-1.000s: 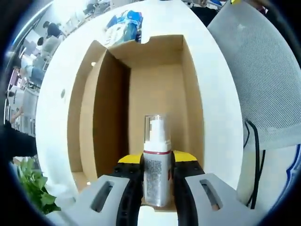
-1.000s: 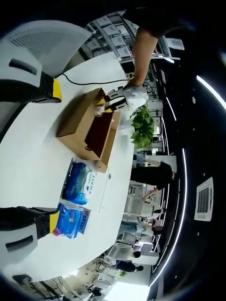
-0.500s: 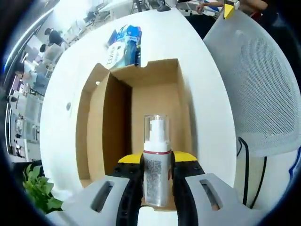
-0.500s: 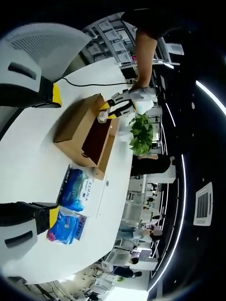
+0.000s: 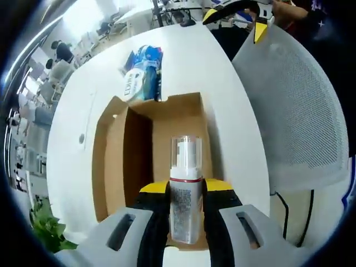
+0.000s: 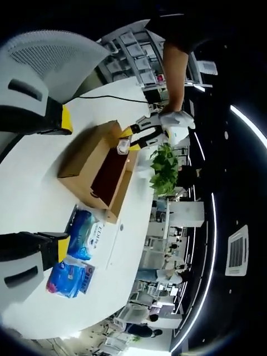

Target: Operate the shoe box by opening the lid, removing the specified soft item, and placing it in the target area until the item is outside and the box remains undamaged.

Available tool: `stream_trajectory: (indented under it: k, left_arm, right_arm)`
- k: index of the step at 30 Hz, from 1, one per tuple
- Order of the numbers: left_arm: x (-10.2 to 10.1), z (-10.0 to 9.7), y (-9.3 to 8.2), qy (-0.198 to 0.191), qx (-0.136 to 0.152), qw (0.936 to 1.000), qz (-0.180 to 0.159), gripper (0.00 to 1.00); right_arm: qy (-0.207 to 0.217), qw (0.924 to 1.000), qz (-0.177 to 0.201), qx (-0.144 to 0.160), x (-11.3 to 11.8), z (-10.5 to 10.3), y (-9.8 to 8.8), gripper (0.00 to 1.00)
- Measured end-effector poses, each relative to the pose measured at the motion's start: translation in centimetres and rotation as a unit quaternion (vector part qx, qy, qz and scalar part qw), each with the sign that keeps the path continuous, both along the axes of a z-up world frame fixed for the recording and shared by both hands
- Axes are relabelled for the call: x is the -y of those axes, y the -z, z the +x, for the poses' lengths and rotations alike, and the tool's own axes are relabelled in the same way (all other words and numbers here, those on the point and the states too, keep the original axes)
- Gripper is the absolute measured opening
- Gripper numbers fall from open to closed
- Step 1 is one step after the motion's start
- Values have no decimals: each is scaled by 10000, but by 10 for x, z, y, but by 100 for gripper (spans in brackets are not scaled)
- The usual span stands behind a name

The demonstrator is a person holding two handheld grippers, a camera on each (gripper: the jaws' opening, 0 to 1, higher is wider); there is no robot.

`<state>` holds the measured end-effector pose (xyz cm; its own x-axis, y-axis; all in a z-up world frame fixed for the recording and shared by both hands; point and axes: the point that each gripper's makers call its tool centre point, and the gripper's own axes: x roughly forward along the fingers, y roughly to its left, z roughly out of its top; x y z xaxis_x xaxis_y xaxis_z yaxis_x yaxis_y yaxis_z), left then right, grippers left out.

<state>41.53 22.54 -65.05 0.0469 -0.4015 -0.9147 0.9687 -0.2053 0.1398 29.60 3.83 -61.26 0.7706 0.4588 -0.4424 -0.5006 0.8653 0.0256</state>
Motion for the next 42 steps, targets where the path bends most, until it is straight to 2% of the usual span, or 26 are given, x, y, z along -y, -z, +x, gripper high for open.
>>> stream_trajectory:
  k: [9,18,35,42]
  left_arm:
    - [9,-21,-6,254,-68,9996,-60,21]
    - [19,-31,-8,417,-47,9990,-157,21]
    - [40,-54,-14,621,-70,9965,-556,21]
    - [49,-63,-17,745,-28,9948,-693,21]
  right_arm:
    - [-365,9993,49,91,-17,3,-3,59]
    - [-713,9974,109,74,-37,7,-4,53]
    - [-1136,9926,416,84,-64,11,-8,38]
    - [-1321,9901,462,52,-77,12,-8,35]
